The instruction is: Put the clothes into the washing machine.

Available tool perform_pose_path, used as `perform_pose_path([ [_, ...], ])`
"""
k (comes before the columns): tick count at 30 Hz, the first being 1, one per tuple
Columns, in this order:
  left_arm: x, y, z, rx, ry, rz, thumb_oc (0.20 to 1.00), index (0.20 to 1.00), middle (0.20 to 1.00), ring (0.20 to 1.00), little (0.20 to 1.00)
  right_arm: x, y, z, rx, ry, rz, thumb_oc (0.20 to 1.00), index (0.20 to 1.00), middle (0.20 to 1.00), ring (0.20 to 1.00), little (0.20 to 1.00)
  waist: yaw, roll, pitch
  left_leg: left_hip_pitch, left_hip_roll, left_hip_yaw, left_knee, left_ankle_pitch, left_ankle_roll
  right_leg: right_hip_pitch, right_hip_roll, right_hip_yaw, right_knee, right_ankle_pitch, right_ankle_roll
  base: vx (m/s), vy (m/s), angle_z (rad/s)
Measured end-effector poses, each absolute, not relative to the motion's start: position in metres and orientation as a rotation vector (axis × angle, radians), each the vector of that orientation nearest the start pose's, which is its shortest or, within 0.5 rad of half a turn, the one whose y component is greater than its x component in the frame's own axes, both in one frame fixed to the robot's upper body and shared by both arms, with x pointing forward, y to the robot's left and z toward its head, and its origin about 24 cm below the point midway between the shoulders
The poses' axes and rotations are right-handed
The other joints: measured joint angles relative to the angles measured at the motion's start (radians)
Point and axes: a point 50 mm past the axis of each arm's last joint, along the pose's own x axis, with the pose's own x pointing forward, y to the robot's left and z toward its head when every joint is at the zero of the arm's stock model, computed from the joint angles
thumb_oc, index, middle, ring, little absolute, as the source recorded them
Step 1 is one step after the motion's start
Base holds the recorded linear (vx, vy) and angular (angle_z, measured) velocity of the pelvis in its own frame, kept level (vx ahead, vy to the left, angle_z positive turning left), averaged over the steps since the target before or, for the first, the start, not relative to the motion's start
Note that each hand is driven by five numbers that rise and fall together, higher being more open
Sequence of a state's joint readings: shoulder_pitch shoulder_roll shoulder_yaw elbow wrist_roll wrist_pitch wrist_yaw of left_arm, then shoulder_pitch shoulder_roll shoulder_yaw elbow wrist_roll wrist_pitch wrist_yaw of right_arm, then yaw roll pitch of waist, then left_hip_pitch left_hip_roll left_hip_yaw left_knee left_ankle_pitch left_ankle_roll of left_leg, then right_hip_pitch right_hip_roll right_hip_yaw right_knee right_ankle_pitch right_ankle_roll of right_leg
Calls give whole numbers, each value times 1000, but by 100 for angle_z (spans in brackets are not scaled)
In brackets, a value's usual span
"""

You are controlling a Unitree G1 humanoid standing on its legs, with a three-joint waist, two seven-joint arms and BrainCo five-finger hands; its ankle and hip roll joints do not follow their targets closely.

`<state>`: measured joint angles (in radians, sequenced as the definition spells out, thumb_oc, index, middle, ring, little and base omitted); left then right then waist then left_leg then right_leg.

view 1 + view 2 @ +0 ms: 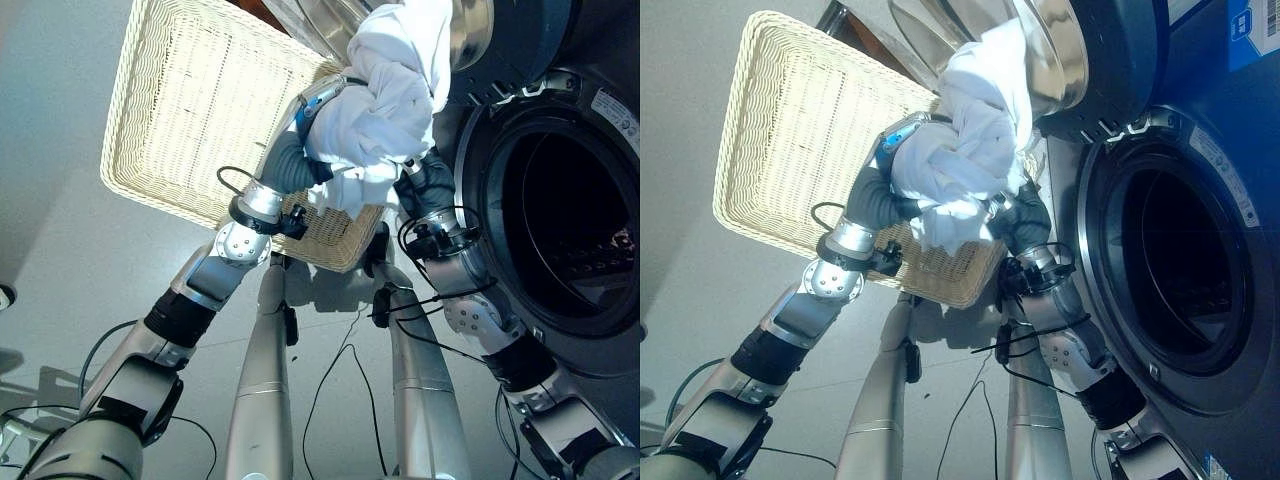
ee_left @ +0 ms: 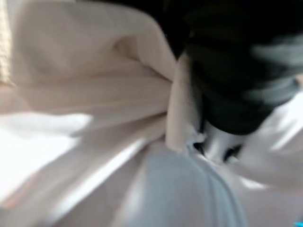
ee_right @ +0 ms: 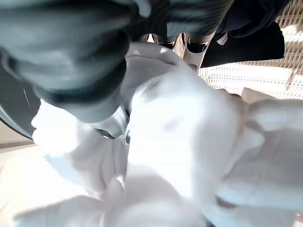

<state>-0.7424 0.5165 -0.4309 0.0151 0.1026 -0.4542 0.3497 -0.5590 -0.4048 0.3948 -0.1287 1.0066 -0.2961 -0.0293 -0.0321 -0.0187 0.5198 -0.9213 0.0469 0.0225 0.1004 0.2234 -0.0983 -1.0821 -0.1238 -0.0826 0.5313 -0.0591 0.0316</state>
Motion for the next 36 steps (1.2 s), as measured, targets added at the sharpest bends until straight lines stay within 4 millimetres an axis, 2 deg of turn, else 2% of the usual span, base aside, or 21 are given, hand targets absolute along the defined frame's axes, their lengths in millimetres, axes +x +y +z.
perform_pose_path([
  [3, 294, 96, 245, 359, -1112, -176, 1000, 1000, 1000, 1000, 1000, 293, -99, 217, 604, -584, 591, 200, 200, 200, 200, 200, 1, 0, 0, 0, 0, 0, 0, 0, 0, 0, 0, 0, 0, 0, 0, 0, 0, 0],
  [5, 295, 99, 233, 219, -1033, -143, 1000, 1000, 1000, 1000, 1000, 293, -98, 218, 621, -598, 589, 200, 200, 200, 200, 200, 6, 0, 0, 0, 0, -1, 0, 0, 0, 0, 0, 0, 0, 0, 0, 0, 0, 0],
  [9, 298, 103, 218, 25, -904, -166, 1000, 1000, 1000, 1000, 1000, 293, -102, 220, 658, -624, 561, 200, 200, 200, 200, 200, 22, 0, 0, -1, 0, -5, -1, 0, -1, 1, 0, -4, 1, -2, 0, -1, 1, 2],
  [13, 299, 110, 216, -64, -871, -162, 1000, 1000, 1000, 1000, 1000, 294, -105, 223, 706, -652, 536, 200, 200, 200, 200, 200, 21, 0, 0, -2, -2, -9, -3, 0, 0, 2, -2, -5, 0, -2, 0, -1, 2, 1],
  [24, 298, 120, 224, -122, -915, -146, 1000, 1000, 1000, 1000, 1000, 301, -124, 216, 791, -641, 449, 200, 200, 200, 200, 200, 17, 0, 0, 3, -2, -18, 3, 0, 0, 16, -2, -12, -4, 0, -3, -1, 0, 0],
  [25, 298, 124, 226, -137, -931, -135, 1000, 1000, 1000, 1000, 1000, 304, -127, 212, 841, -625, 426, 200, 200, 200, 200, 200, 18, 0, 0, 3, -2, -20, 6, 0, 0, 19, -2, -13, -4, -2, 0, 0, 0, 0],
  [31, 300, 127, 224, -148, -929, -113, 1000, 1000, 1000, 1000, 1000, 307, -129, 207, 848, -620, 408, 200, 200, 200, 200, 200, 15, 0, 0, 5, -2, -23, 13, 0, 0, 24, -2, -14, -4, -2, -1, 0, 0, 0],
  [32, 303, 134, 222, -161, -925, -62, 1000, 1000, 1000, 1000, 1000, 313, -136, 203, 845, -606, 361, 200, 200, 200, 200, 200, 14, 0, 0, 7, -2, -23, 13, 0, 0, 27, -2, -14, -4, -2, -1, 0, 0, 0],
  [35, 303, 137, 222, -175, -936, -37, 1000, 1000, 1000, 1000, 1000, 316, -142, 198, 843, -595, 328, 200, 200, 200, 200, 200, 14, 0, 0, 7, -2, -23, 13, 0, 0, 27, -2, -15, -5, -2, -1, -27, 44, 0],
  [36, 305, 140, 221, -173, -939, -10, 1000, 1000, 1000, 1000, 1000, 321, -147, 191, 826, -568, 294, 200, 200, 200, 200, 200, 3, -1, 0, 8, -2, -23, 13, 0, 0, 29, -3, -15, -7, 0, -2, 0, 0, 0],
])
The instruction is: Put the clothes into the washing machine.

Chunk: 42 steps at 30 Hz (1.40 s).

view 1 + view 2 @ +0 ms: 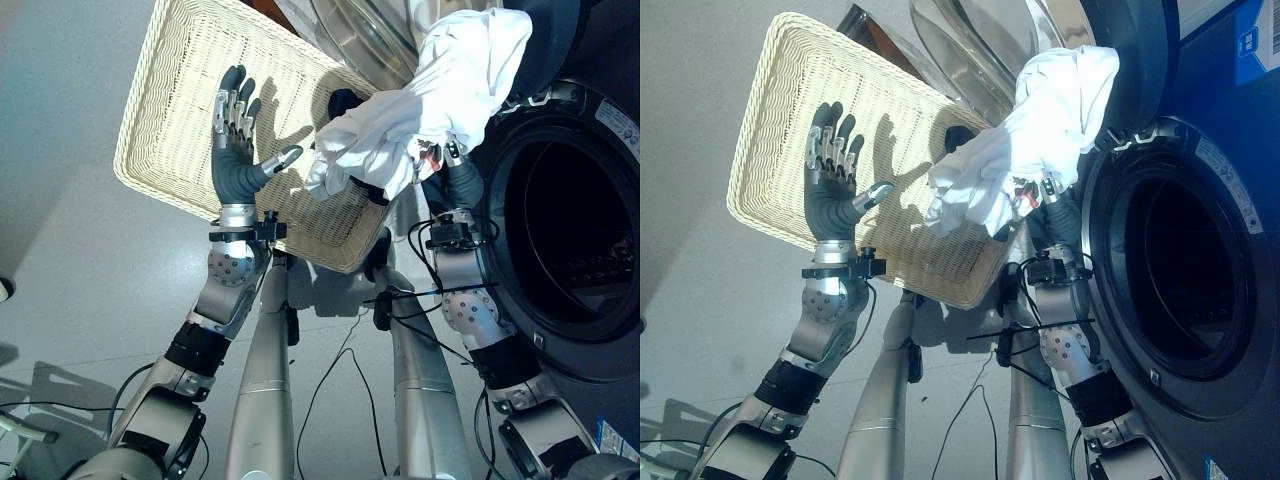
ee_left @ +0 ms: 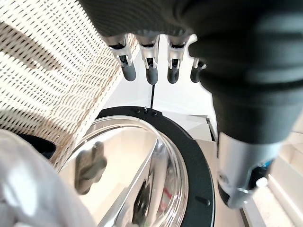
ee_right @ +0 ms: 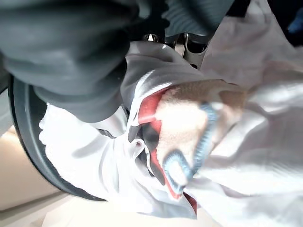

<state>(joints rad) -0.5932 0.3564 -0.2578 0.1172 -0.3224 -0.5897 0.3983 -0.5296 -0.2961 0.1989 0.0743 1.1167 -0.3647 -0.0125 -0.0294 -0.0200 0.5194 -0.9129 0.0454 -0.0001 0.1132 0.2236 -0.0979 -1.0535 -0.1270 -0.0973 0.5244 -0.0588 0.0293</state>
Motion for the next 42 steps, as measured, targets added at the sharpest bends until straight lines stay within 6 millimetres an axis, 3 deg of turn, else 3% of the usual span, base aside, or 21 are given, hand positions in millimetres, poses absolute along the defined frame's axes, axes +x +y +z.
perform_pose_path([
  [1, 318, 151, 213, -134, -901, 73, 1000, 1000, 1000, 1000, 1000, 341, -161, 172, 790, -469, 202, 200, 200, 200, 200, 200, -8, 0, 0, 12, -1, -1, 0, -1, -1, 15, 0, -1, -6, 0, 1, 0, 0, 0],
  [2, 321, 157, 214, -131, -897, 115, 1000, 1000, 1000, 1000, 1000, 348, -175, 158, 805, -395, 120, 200, 200, 200, 200, 200, -8, 0, 0, 13, 0, 1, -2, -5, -5, 17, 1, -1, -16, 1, 1, 0, 0, 0],
  [9, 333, 173, 215, -93, -884, 221, 1000, 1000, 1000, 1000, 1000, 351, -229, 95, 863, -189, -146, 200, 200, 200, 200, 200, -17, 0, 0, 11, 7, 8, -22, -1, 0, 15, 8, 0, -41, 17, -5, -1, 20, -5],
  [16, 346, 179, 230, -59, -901, 271, 1000, 1000, 1000, 1000, 1000, 358, -249, 83, 984, -156, -257, 200, 200, 200, 200, 200, -36, -1, 1, 13, 16, 15, -21, -1, -1, 13, 18, 2, -42, 17, -5, 4, 7, -3],
  [21, 355, 179, 225, -22, -858, 285, 1000, 1000, 1000, 1000, 1000, 355, -270, 66, 1016, -97, -401, 200, 200, 200, 200, 200, -35, -1, 1, 12, 22, 20, -18, -4, -4, 11, 23, 4, -42, 18, -6, 4, 1, -2],
  [25, 355, 179, 225, -22, -858, 285, 1000, 1000, 1000, 1000, 1000, 355, -270, 66, 1016, -97, -401, 200, 200, 200, 200, 200, -35, -1, 1, 12, 22, 20, -18, -4, -4, 11, 23, 4, -42, 18, -6, 7, -15, 0],
  [26, 354, 181, 226, -16, -863, 293, 1000, 1000, 1000, 1000, 1000, 349, -283, 57, 1058, -85, -485, 200, 200, 200, 200, 200, -33, -1, 1, 11, 22, 20, -18, -4, -5, 10, 24, 4, -43, 18, -6, 31, -65, 0],
  [29, 356, 186, 224, 39, -849, 287, 1000, 1000, 1000, 1000, 1000, 350, -306, 75, 1098, -127, -617, 200, 200, 200, 200, 200, -28, -1, 2, 10, 23, 19, -12, -6, -7, 12, 25, 4, -42, 20, -9, 14, -43, -1],
  [31, 356, 190, 223, 53, -844, 292, 1000, 1000, 1000, 1000, 1000, 347, -331, 100, 1081, -209, -718, 200, 200, 200, 200, 200, -24, -2, 2, 10, 24, 18, -11, -5, -7, 12, 26, 4, -44, 21, -10, 3, -47, -2],
  [32, 355, 194, 221, 63, -840, 297, 1000, 1000, 1000, 1000, 1000, 340, -355, 124, 1074, -311, -828, 200, 200, 200, 200, 200, -19, -2, 2, 8, 25, 18, -10, -5, -6, 14, 28, 4, -50, 24, -9, -5, -46, -3],
  [34, 354, 197, 217, 71, -830, 302, 1000, 1000, 1000, 1000, 1000, 326, -377, 147, 1082, -435, -961, 200, 200, 200, 200, 200, -9, -3, 3, 8, 29, 14, -10, -6, -7, 20, 34, 2, -64, 31, -11, -14, -32, -6],
  [35, 351, 204, 214, 87, -825, 314, 1000, 1000, 1000, 1000, 1000, 315, -383, 155, 1113, -508, -1118, 200, 200, 200, 200, 200, -7, -4, 6, 4, 32, 13, -12, -6, -7, 20, 37, 2, -76, 43, -16, -26, -12, -6],
  [40, 349, 217, 225, 134, -852, 336, 1000, 1000, 1000, 1000, 1000, 296, -386, 153, 1053, -449, -1494, 200, 200, 200, 200, 200, -12, -6, 14, -8, 29, 14, -16, -4, -4, 18, 36, 3, -104, 61, -11, -6, -8, -3],
  [41, 350, 218, 228, 140, -857, 332, 1000, 1000, 1000, 1000, 1000, 294, -387, 152, 1030, -440, -1523, 238, 238, 238, 238, 238, -12, -7, 15, -9, 27, 14, -18, -3, -2, 18, 35, 4, -108, 63, -9, 9, -30, -1],
  [42, 350, 217, 233, 143, -868, 324, 1000, 1000, 1000, 1000, 1000, 294, -387, 152, 1024, -434, -1530, 376, 376, 376, 376, 376, -13, -7, 15, -9, 26, 14, -19, -2, -1, 19, 34, 4, -109, 64, -9, 0, 0, 0],
])
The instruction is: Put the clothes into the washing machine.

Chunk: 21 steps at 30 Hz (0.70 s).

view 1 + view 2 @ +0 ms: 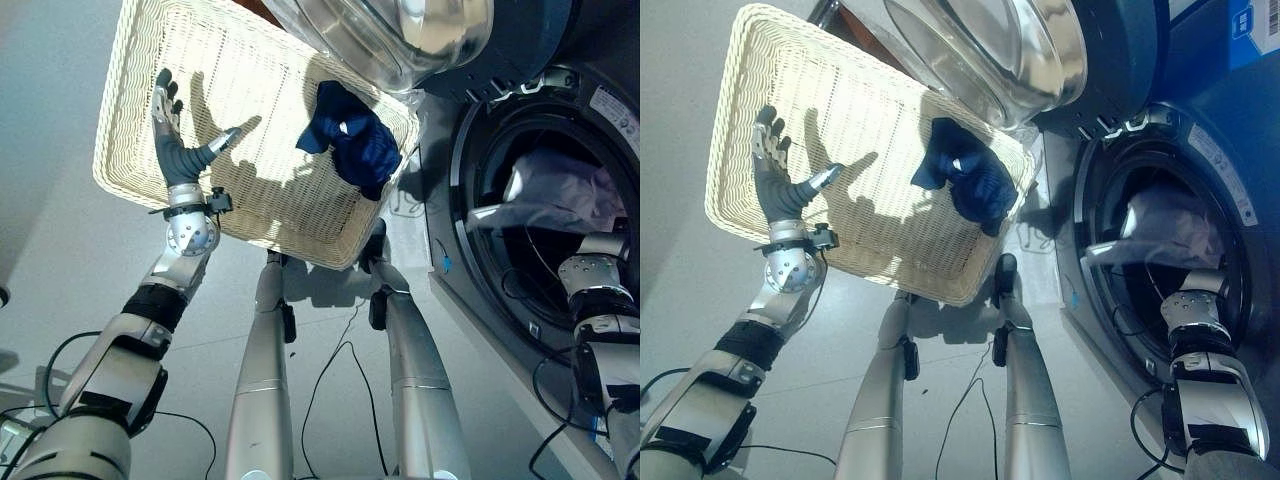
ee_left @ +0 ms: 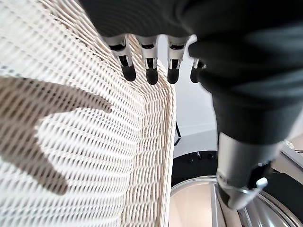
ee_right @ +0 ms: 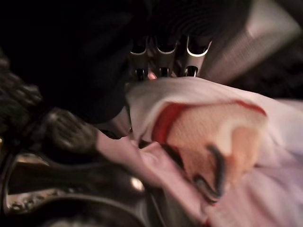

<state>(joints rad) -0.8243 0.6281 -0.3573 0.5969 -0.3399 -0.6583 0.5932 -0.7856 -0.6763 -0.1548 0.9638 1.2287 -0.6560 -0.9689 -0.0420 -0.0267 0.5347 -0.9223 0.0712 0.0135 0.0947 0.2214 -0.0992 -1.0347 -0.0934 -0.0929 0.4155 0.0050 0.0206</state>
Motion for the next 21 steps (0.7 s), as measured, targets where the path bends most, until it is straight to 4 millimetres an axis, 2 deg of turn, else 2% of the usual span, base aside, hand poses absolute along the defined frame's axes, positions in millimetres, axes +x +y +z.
perform_pose_path([
  [1, 351, 217, 234, 154, -868, 316, 1000, 1000, 1000, 1000, 1000, 293, -388, 150, 1018, -425, -1536, 448, 448, 448, 448, 448, 1, 0, 0, 0, -1, 0, -1, 1, 1, 0, 0, 0, 0, 0, 0, 0, 0, 0],
  [2, 352, 218, 239, 174, -877, 303, 1000, 1000, 1000, 1000, 1000, 294, -390, 148, 1005, -403, -1542, 834, 834, 834, 834, 834, 1, 0, 0, 1, -1, -3, 0, 1, 1, 3, -2, -1, 0, 1, 1, 32, -23, 3],
  [3, 353, 219, 243, 194, -878, 294, 1000, 1000, 1000, 1000, 1000, 296, -391, 146, 990, -380, -1542, 1000, 1000, 1000, 1000, 1000, 2, 0, 0, 1, -3, -6, 1, 2, 2, 4, -4, -2, 0, 1, 1, 4, -18, 3],
  [6, 356, 222, 246, 211, -870, 282, 1000, 1000, 1000, 1000, 1000, 299, -392, 144, 978, -350, -1502, 1000, 1000, 1000, 1000, 1000, -1, 0, 0, 2, -8, -9, 1, 6, 7, 6, -9, -4, 1, 4, 4, 24, 0, 3],
  [13, 358, 217, 241, 232, -845, 245, 1000, 1000, 1000, 1000, 1000, 306, -393, 147, 918, -281, -1425, 1000, 1000, 1000, 1000, 1000, 2, 1, 0, 3, -19, -14, -1, 16, 17, 9, -18, -9, 5, 5, 15, 5, -5, 4],
  [14, 358, 216, 241, 233, -844, 241, 1000, 1000, 1000, 1000, 1000, 308, -393, 146, 821, -246, -1414, 1000, 1000, 1000, 1000, 1000, 1, 1, 0, 3, -19, -15, -4, 13, 14, 9, -19, -9, 4, 5, 16, 0, 0, 0],
  [16, 359, 214, 239, 239, -839, 230, 1000, 1000, 1000, 1000, 1000, 310, -392, 149, 758, -231, -1396, 1000, 1000, 1000, 1000, 1000, 2, 1, 0, 3, -21, -17, -6, 19, 19, 9, -20, -10, 5, 6, 17, 0, 0, 0],
  [20, 361, 208, 240, 233, -838, 217, 1000, 1000, 1000, 1000, 1000, 315, -389, 154, 494, -177, -1367, 1000, 1000, 1000, 1000, 1000, -5, 1, 0, 1, -25, -17, -9, 18, 18, 7, -25, -10, 5, 7, 19, 0, 0, 0],
  [21, 362, 205, 242, 225, -844, 212, 1000, 1000, 1000, 1000, 1000, 318, -388, 161, 392, -179, -1348, 1000, 1000, 1000, 1000, 1000, -5, 1, 0, 1, -25, -16, -12, 19, 19, 5, -25, -10, 5, 6, 20, 0, 0, 0],
])
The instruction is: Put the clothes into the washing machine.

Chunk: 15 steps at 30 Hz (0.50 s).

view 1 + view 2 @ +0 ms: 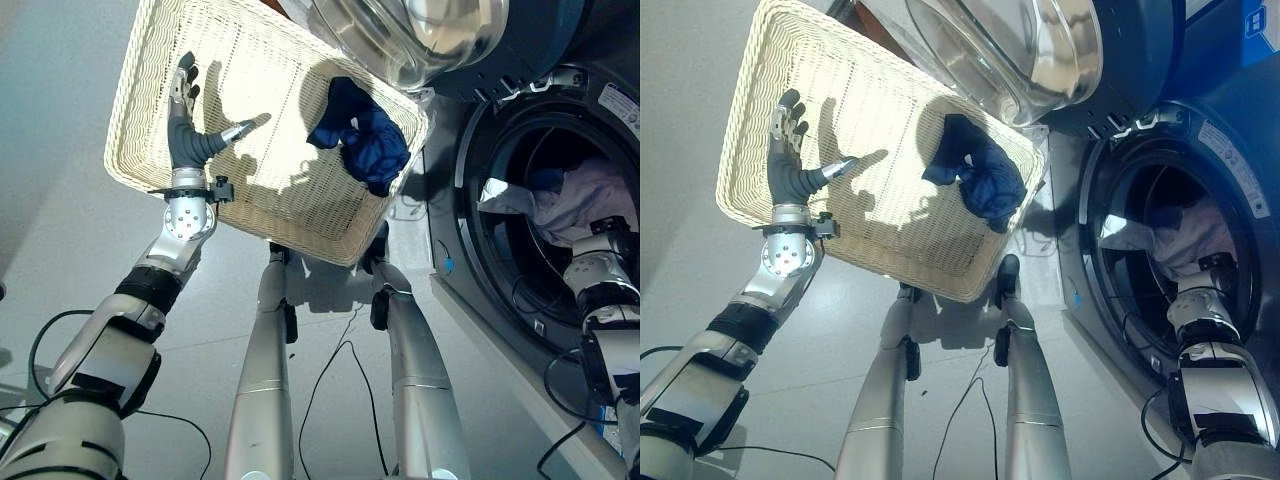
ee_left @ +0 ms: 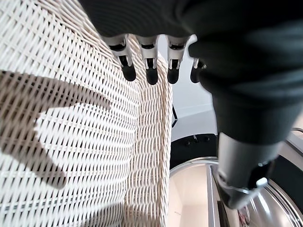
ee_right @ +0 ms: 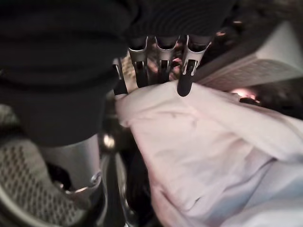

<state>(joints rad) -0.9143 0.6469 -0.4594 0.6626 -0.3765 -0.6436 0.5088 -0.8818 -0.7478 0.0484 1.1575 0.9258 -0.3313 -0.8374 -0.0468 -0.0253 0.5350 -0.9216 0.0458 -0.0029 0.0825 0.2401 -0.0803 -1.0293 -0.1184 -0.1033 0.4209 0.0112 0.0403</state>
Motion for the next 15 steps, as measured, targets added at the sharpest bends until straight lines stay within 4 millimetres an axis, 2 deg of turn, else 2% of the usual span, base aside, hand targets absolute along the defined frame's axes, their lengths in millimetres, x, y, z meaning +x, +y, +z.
perform_pose_path([
  [4, 363, 200, 244, 209, -848, 204, 1000, 1000, 1000, 1000, 1000, 324, -382, 174, 145, -204, -1289, 1000, 1000, 1000, 1000, 1000, -2, 0, 0, 0, 0, 0, -1, 2, 2, -1, 0, 0, 0, -1, 1, -7, 20, 0],
  [7, 363, 199, 242, 199, -845, 211, 1000, 1000, 1000, 1000, 1000, 339, -356, 192, -69, -298, -1146, 1000, 1000, 1000, 1000, 1000, -11, 2, 1, -8, -1, 2, -2, 1, 2, -13, -1, 1, 4, -6, 3, -15, 43, 0],
  [8, 363, 199, 242, 199, -845, 211, 1000, 1000, 1000, 1000, 1000, 339, -356, 192, -69, -298, -1146, 1000, 1000, 1000, 1000, 1000, -11, 2, 1, -8, -1, 2, -2, 1, 2, -13, -1, 1, 4, -6, 3, -12, 32, -1],
  [9, 362, 200, 242, 193, -846, 218, 1000, 1000, 1000, 1000, 1000, 343, -345, 201, -95, -347, -1090, 1000, 1000, 1000, 1000, 1000, -12, 3, 2, -12, 0, 3, -4, 2, 2, -19, 0, 2, 5, -7, 3, -11, 31, 2],
  [12, 363, 198, 238, 177, -839, 222, 1000, 1000, 1000, 1000, 1000, 346, -332, 190, -102, -343, -1017, 1000, 1000, 1000, 1000, 1000, -13, 3, 2, -12, -2, 3, -4, 0, 0, -23, -4, 2, 22, -20, -3, -19, 45, 8],
  [15, 361, 197, 233, 130, -835, 255, 1000, 1000, 1000, 1000, 1000, 349, -307, 167, -79, -308, -904, 1000, 1000, 1000, 1000, 1000, -17, 3, 2, -12, -4, 4, -5, -2, -3, -30, -7, 4, 36, -30, -5, -6, 9, 2],
])
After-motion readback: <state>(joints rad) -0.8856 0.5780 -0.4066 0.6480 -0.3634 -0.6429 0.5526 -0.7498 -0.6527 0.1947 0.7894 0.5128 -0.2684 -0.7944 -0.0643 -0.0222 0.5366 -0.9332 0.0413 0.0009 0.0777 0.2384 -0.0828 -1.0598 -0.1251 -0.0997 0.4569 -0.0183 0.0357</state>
